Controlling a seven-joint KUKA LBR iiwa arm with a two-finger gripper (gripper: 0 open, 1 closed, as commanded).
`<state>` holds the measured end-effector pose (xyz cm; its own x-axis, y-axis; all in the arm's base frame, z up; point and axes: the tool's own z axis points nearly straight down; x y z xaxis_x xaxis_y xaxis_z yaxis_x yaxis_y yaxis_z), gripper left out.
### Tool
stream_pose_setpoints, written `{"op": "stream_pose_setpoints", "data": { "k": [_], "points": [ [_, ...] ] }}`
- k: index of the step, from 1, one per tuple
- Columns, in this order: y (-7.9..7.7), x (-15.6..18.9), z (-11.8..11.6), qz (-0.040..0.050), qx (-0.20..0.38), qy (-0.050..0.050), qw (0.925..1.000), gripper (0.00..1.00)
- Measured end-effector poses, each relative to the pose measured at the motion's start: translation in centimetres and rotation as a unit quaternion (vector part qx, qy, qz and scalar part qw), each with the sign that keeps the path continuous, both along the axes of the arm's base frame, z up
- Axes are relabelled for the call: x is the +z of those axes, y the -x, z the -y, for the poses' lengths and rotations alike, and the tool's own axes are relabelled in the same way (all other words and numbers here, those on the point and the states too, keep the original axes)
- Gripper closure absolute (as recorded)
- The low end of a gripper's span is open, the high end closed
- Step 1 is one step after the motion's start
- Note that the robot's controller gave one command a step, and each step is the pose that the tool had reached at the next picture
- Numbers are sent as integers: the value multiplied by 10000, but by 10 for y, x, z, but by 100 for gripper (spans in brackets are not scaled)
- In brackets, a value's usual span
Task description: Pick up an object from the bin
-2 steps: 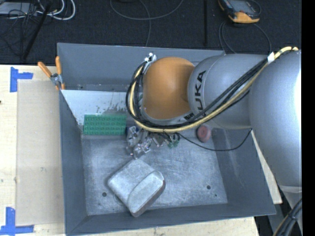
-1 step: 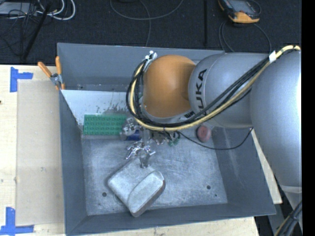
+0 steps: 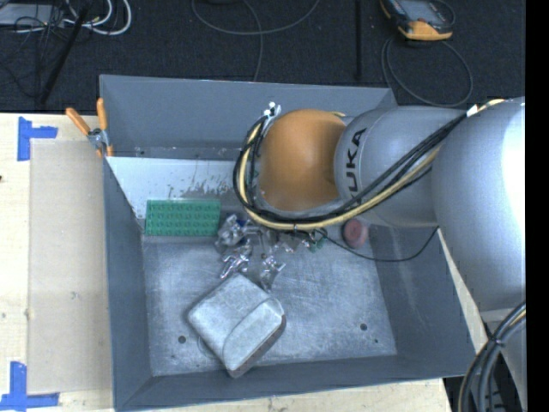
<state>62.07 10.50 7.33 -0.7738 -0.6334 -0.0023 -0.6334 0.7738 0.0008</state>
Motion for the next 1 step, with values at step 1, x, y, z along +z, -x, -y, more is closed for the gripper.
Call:
{"op": "stream_pose_setpoints", "data": {
  "k": [1],
  "points": [
    [-1,3,0,20,-13,-1,10000,100]
  ]
}}
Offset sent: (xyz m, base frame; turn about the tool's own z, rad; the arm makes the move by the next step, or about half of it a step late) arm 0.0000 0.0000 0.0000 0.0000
